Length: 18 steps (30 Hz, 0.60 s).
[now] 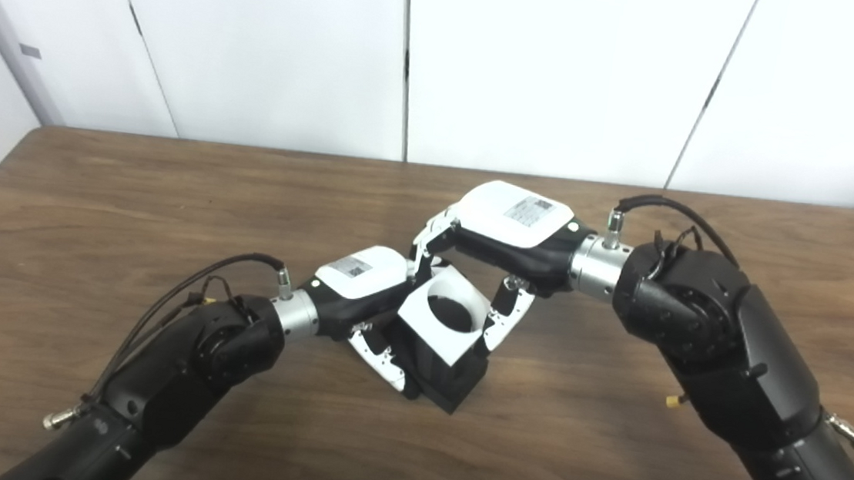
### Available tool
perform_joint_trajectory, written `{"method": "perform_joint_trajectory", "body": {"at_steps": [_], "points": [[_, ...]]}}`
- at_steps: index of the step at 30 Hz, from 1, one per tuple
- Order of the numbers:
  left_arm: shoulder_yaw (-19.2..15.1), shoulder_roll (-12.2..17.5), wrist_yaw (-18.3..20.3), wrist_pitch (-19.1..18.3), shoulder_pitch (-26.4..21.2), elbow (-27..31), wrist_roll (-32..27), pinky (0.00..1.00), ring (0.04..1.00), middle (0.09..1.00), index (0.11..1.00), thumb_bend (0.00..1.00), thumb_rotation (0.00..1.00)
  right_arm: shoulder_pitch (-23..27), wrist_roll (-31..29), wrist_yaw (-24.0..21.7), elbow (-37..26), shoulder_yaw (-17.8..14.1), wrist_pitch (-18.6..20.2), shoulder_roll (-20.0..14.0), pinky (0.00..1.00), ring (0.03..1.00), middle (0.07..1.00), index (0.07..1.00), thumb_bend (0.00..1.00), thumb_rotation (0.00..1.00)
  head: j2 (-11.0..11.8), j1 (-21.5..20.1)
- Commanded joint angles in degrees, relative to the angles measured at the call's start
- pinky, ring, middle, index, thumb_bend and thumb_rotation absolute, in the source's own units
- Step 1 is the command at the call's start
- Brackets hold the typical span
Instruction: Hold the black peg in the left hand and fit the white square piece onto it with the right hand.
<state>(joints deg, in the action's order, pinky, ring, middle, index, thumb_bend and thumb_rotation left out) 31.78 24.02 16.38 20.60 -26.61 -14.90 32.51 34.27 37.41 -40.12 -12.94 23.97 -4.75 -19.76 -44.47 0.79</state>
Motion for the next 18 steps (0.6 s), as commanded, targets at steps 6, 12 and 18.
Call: {"method": "perform_joint_trajectory", "body": {"at_steps": [6,12,18], "points": [[2.65,-0.13,3.71,-2.21,0.88,-0.83,5.06,0.92,0.984,0.954,0.490,0.52,0.07,1.53,-0.37,0.86,-0.36,0.69,-0.58,0.82,0.87,0.824,0.769,0.477,0.52,0.14,-0.17,0.25],[2.50,-0.11,3.52,-2.05,0.87,-0.82,4.90,0.90,0.978,0.951,0.490,0.52,0.07,1.33,-0.01,0.37,-0.21,1.68,-0.82,0.51,0.86,0.821,0.765,0.477,0.52,0.13,-0.36,0.23],[2.41,-0.04,3.78,-2.46,0.93,-0.38,4.84,0.90,0.982,0.954,0.490,0.52,0.07,0.97,-0.23,-0.57,-0.04,2.09,-0.53,-0.09,0.87,0.824,0.766,0.477,0.52,0.13,-0.50,0.19]]}}
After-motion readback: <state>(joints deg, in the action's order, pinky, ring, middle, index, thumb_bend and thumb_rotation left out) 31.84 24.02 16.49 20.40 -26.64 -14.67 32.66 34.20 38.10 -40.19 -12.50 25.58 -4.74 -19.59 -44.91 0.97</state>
